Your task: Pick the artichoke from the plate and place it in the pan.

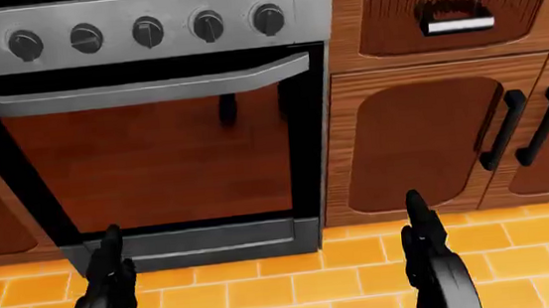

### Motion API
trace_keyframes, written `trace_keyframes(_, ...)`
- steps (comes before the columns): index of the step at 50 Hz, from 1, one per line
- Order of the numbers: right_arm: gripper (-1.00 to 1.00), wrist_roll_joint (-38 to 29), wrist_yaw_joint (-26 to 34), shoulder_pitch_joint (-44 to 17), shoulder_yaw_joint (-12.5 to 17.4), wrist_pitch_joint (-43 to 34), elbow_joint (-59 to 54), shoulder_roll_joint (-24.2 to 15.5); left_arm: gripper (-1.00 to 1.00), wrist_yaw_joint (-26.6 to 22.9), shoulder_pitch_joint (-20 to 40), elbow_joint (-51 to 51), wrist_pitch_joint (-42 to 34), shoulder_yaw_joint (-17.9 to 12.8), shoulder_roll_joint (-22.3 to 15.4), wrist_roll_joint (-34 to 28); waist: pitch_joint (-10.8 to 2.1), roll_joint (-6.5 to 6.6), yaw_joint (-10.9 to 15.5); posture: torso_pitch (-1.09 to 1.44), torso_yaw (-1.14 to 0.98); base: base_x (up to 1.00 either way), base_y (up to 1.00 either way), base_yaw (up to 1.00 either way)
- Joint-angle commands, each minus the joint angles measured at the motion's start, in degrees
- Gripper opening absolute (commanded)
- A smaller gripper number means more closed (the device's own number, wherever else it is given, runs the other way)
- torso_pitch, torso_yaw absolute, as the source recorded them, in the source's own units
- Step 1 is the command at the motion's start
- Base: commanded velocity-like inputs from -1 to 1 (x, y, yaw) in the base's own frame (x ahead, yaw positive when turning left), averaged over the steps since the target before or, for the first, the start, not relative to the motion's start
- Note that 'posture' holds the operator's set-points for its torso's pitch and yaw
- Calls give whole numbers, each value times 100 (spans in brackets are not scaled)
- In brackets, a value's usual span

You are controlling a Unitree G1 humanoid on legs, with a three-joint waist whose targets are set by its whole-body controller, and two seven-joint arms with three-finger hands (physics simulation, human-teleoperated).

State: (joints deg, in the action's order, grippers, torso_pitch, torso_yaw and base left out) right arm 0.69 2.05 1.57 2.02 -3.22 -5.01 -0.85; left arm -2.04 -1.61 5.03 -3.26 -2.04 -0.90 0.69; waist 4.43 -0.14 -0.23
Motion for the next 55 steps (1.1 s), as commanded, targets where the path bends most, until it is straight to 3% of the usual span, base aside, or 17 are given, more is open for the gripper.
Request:
trace_keyframes(1,100,-2,12,-147,-5,288,523,-31,100,-58,143,-557,243,-16,-15,103,-5,-45,-12,0,0,0,0,0)
trace_keyframes(3,100,-30,15,-129,-16,283,543,-27,100,-76,124,-531,284,-14,-14,112,-353,-5,43,0,0,0,0,0)
trace_keyframes(4,100,-36,21,-155,1,339,458,-37,100,-75,123,-547,270,-13,-11,115,-296,-6,44,0,0,0,0,0)
trace_keyframes(5,100,-42,24,-148,2,355,444,-38,100,-73,132,-517,288,-18,-12,115,-92,-37,37,0,0,0,0,0)
trace_keyframes(7,100,-72,12,-119,-8,289,540,-34,100,-65,122,-567,247,-14,-10,117,-397,-44,41,0,0,0,0,0)
trace_keyframes(8,100,-78,11,-119,-5,285,544,-35,100,-61,111,-586,240,-11,-9,113,-432,-44,46,0,0,0,0,0)
trace_keyframes(29,100,-314,-154,-250,42,33,672,-55,100,47,228,-758,9,-19,-10,90,-516,-21,40,0,0,0,0,0)
trace_keyframes(42,100,-187,-215,-1445,331,-746,329,-385,100,336,1810,81,-500,-384,-366,365,-524,-19,41,0,0,0,0,0)
trace_keyframes(55,100,-92,210,-3027,794,-3531,1890,-1194,100,657,3507,-453,-2436,-526,-727,950,-495,-57,65,0,0,0,0,0)
